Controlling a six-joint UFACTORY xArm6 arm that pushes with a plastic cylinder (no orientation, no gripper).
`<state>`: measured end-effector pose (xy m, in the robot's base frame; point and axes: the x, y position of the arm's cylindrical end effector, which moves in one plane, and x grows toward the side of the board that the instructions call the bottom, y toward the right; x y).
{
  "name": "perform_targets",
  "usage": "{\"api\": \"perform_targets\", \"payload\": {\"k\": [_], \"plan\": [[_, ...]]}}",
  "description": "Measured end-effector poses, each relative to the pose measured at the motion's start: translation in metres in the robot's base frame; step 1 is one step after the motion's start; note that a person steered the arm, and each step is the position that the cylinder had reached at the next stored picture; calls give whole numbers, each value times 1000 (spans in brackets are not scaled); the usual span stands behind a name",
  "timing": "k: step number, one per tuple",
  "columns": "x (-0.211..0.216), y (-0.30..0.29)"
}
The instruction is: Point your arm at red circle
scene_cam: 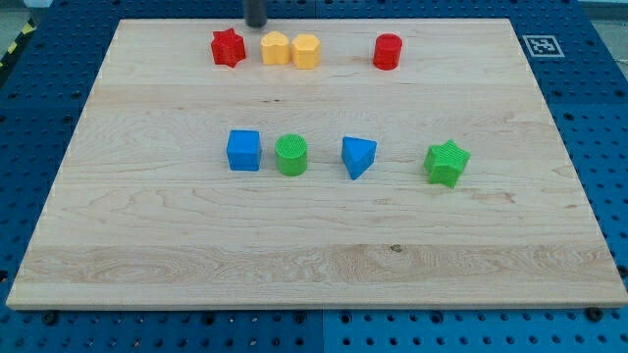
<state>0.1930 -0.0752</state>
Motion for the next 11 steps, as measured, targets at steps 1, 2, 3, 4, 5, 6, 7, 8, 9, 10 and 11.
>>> {"api": "perform_targets", "payload": {"k": [1,2,3,4,5,6,7,8,9,10,11], "plan": [[3,20],[7,33],[7,88],[7,148],[14,216],[32,271],[68,287],[84,287],[95,272],[95,245],[95,217]]}}
